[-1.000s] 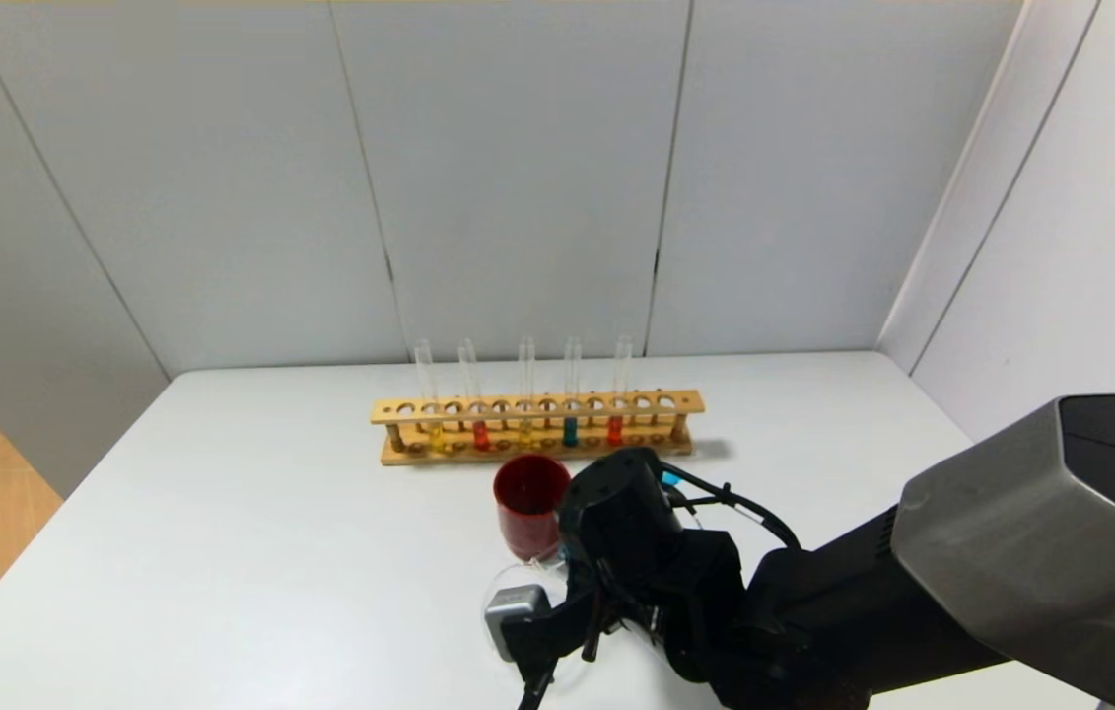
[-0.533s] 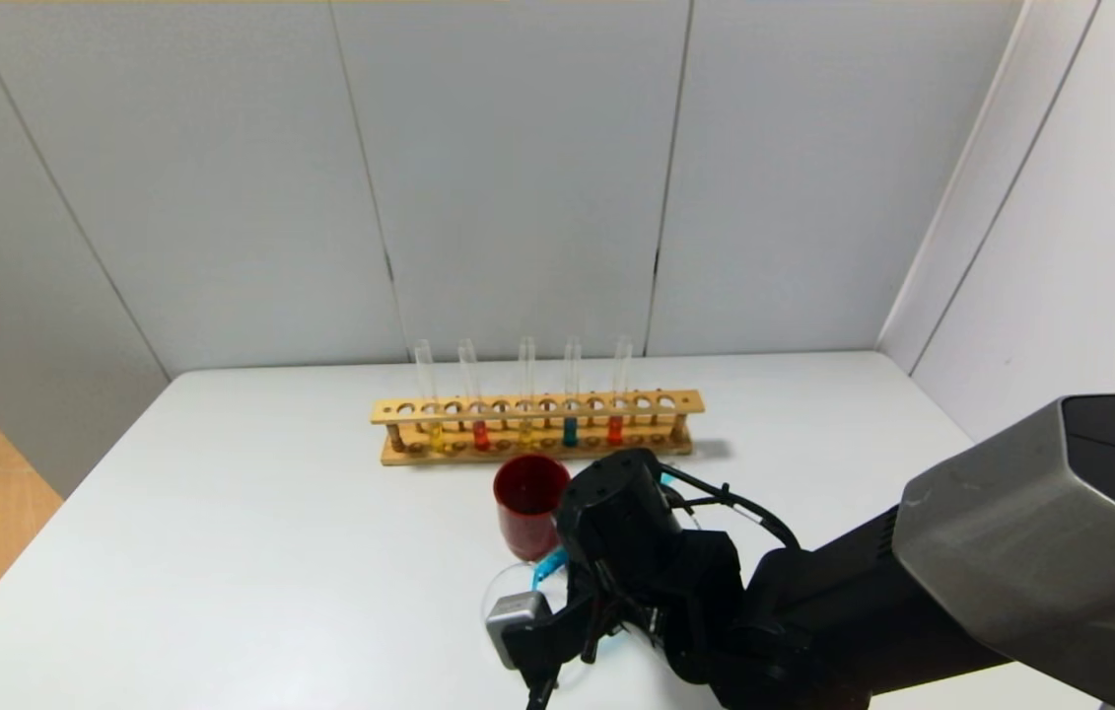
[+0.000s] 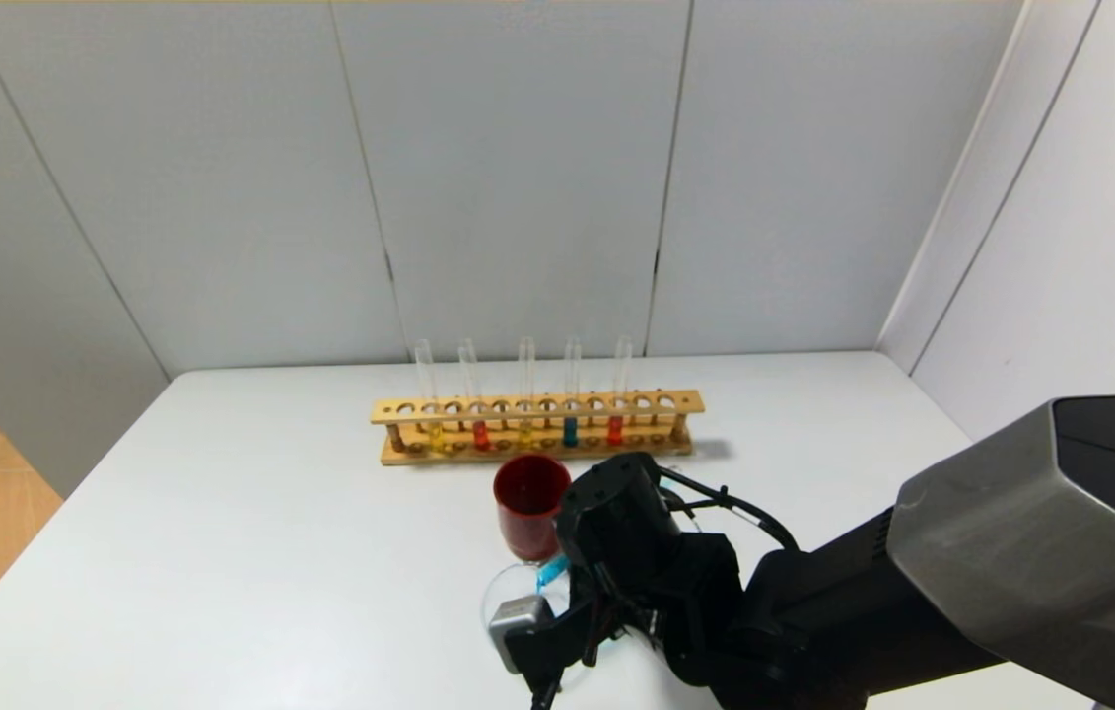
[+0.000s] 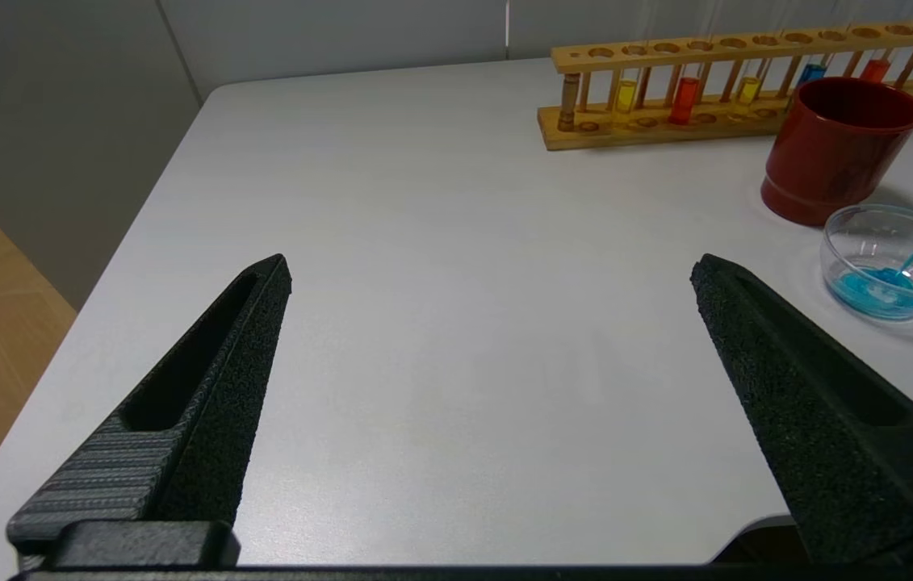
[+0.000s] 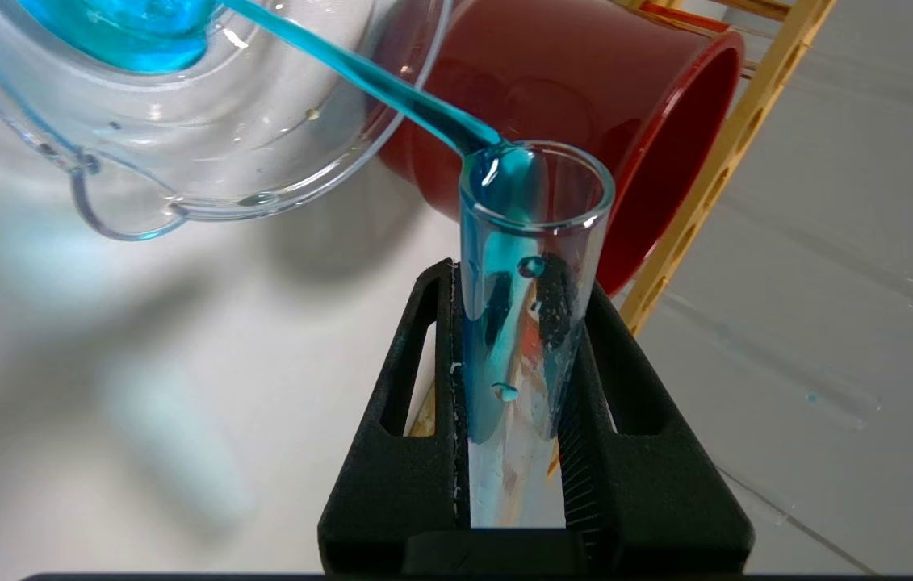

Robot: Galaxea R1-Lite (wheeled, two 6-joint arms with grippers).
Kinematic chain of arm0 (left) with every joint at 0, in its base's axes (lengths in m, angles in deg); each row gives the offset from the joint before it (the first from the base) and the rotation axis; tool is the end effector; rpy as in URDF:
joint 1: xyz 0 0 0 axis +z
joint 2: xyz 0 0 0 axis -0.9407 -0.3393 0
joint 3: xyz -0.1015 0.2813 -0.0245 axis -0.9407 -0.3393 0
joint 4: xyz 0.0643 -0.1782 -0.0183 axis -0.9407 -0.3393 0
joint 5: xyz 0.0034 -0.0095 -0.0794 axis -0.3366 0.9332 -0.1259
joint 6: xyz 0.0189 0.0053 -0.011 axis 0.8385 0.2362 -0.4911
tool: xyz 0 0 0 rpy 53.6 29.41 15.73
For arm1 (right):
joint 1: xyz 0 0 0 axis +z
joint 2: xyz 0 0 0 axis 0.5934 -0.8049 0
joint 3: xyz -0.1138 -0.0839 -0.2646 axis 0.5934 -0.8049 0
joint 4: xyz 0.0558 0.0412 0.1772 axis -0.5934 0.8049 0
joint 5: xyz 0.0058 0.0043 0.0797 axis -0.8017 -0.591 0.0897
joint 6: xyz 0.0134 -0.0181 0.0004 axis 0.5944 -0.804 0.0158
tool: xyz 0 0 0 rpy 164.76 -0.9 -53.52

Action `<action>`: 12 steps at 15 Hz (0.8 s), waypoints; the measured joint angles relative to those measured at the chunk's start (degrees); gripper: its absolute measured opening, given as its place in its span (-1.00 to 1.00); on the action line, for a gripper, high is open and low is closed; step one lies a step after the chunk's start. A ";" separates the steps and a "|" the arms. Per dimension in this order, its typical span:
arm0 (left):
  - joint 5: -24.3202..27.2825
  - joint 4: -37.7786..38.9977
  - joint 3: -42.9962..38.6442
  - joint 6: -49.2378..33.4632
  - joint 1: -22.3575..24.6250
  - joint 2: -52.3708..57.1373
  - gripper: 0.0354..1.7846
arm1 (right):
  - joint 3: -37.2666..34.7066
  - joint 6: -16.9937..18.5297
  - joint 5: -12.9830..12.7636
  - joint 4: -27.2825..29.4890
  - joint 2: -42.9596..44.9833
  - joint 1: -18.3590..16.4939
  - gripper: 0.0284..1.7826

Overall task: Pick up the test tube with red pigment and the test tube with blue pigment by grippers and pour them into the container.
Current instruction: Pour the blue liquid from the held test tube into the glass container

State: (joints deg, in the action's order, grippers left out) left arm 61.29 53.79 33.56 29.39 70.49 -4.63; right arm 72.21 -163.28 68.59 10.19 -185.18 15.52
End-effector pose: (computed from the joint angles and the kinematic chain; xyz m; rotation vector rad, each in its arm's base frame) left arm -0.0229 -0.0005 0.0753 0.0227 0.0007 -0.0111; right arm 0.2406 0.2944 0.0550 -1.7740 0.0651 0.8687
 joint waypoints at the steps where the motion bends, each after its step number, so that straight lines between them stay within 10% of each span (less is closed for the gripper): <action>1: 0.00 0.00 0.00 0.02 0.00 0.00 0.96 | 0.22 -0.67 -0.41 0.61 0.04 0.00 -0.59; 12: 0.00 0.00 0.00 0.00 -0.02 0.00 0.96 | 2.27 -6.57 -3.67 0.60 -0.29 0.96 -0.59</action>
State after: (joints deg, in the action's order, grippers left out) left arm 61.29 53.79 33.56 29.39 70.47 -4.63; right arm 74.48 -169.85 64.92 10.79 -185.47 16.49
